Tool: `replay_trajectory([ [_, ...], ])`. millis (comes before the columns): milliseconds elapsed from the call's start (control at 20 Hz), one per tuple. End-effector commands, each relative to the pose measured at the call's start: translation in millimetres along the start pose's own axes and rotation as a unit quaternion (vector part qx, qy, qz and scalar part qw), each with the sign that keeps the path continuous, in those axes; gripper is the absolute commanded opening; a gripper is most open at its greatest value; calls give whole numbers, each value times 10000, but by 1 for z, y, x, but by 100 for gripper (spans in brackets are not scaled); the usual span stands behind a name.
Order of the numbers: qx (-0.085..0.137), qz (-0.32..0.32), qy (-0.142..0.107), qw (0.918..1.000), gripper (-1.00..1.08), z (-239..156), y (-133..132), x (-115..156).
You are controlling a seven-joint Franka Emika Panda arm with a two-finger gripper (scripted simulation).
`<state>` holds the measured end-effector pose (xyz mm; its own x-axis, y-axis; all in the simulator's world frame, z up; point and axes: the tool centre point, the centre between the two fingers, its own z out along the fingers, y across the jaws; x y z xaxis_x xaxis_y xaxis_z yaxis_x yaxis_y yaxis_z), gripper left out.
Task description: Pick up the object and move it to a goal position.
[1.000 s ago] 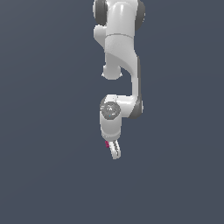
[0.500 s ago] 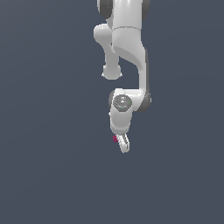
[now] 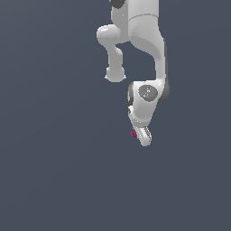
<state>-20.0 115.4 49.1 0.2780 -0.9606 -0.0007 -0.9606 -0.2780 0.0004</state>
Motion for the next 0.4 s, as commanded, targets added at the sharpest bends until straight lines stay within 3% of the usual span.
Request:
replay_trajectory([
  [0, 1, 7, 1, 10000, -100, -5, 4, -16],
  [350, 1, 7, 1, 10000, -100, -10, 6, -34],
])
